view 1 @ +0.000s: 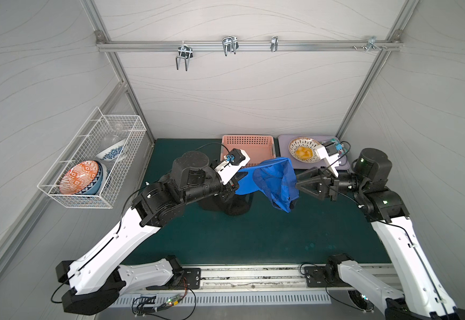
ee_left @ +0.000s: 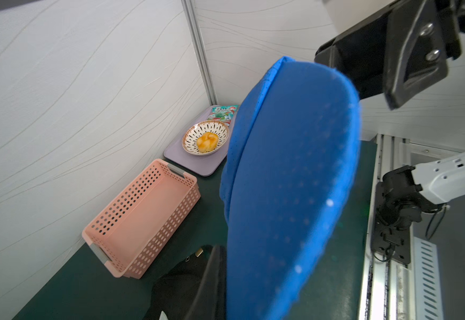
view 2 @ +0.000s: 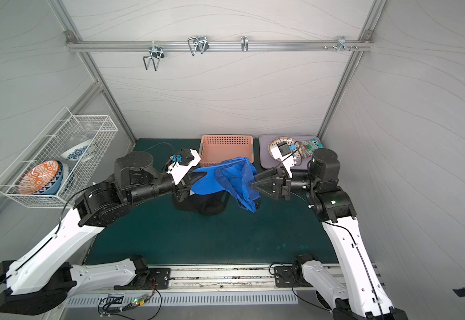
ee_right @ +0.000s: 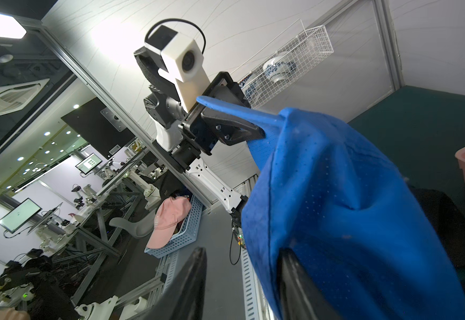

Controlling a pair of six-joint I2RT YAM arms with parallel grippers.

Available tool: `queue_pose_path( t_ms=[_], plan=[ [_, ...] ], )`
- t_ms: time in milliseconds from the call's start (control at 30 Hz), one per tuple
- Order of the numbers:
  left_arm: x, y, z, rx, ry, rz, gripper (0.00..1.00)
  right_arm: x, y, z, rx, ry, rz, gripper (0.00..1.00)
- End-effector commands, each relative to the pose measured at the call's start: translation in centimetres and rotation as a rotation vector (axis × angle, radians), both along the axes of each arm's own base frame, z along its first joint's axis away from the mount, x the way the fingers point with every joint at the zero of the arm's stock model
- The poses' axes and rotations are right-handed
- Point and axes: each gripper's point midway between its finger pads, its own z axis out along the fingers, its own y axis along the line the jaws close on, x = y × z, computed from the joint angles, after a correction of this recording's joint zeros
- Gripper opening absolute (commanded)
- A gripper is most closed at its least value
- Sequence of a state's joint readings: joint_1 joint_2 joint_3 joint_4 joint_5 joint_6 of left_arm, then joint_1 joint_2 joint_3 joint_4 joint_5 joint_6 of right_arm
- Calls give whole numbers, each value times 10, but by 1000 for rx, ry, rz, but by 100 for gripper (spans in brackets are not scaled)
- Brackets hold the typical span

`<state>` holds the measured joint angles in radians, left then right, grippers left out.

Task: Turn the baseball cap inside out
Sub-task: Turn over the baseball cap.

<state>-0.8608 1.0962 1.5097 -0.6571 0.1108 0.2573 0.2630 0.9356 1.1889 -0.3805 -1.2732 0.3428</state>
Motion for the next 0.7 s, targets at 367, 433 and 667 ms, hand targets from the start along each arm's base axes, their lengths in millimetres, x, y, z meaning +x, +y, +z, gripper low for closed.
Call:
queue_pose_path(
  t_ms=[367,433,667],
  plan=[
    [-6,4,40,-115,-35,-15,0,11,14,-39,-74,49,-13,27],
    [9,15,39,-109,-63,88,0,20,11,-40,-113,-2,-113,10],
    [40,27,23,-63,-53,278,0,107,-48,-65,-392,-288,-916,0]
  ],
)
